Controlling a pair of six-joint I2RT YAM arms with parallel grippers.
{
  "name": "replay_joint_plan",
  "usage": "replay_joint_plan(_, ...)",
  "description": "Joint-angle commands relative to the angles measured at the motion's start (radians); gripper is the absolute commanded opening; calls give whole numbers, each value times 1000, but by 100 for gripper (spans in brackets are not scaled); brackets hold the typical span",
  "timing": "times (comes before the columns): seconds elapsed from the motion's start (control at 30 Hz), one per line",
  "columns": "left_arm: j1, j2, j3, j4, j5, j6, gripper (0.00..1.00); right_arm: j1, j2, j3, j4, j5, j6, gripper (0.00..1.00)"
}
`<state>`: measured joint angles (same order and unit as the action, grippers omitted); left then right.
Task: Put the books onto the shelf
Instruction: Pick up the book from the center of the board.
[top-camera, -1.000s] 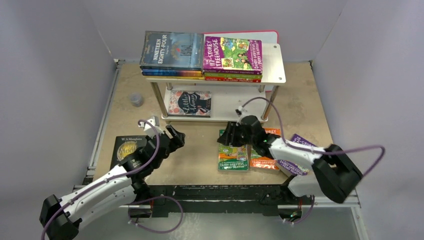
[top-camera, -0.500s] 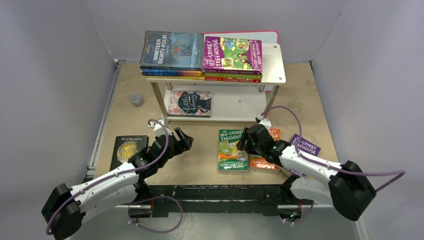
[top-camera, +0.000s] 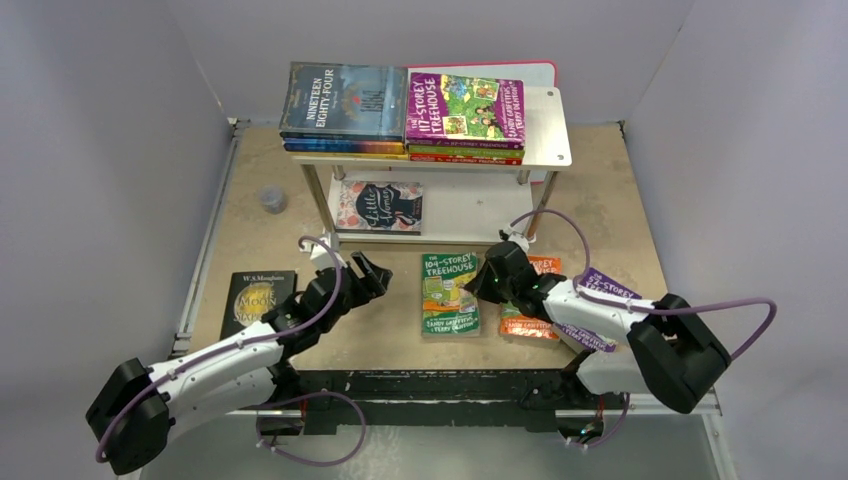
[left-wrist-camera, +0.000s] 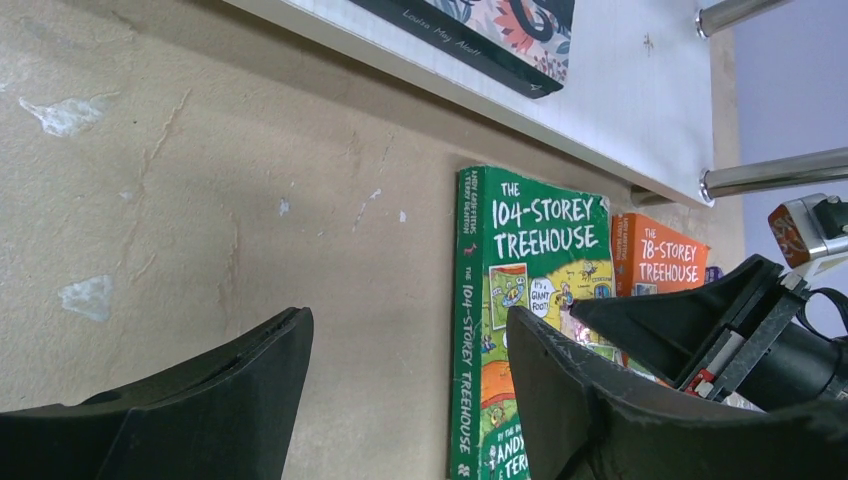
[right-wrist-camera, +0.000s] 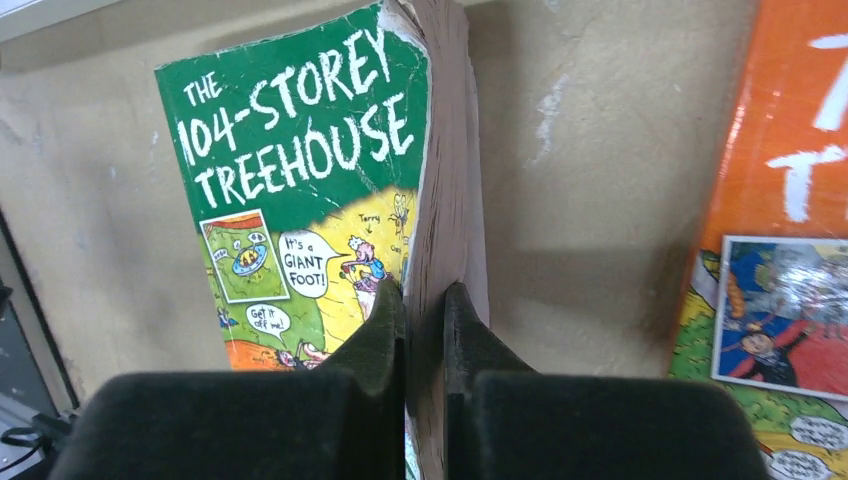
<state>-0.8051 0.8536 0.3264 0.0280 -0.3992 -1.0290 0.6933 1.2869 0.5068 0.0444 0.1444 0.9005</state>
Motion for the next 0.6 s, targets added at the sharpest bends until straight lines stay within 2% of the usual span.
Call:
replay_joint_plan(0.0,1,-26,-23,60,-10,-19,70,9,43,-42,-8,-51,-4,0)
replay_joint_plan(0.17,4,-70,-31,23,-39,-23,71,7,-51,-48,27,-78,-45,0)
replay_joint_plan(0.3,5,-108,-21,1,-29,-20,75,-1,-153,-54,98,-170,-98,0)
replay_joint_plan(0.57,22,-160,50,7,165,53,78,-50,-289,-67,273,-447,-147,0)
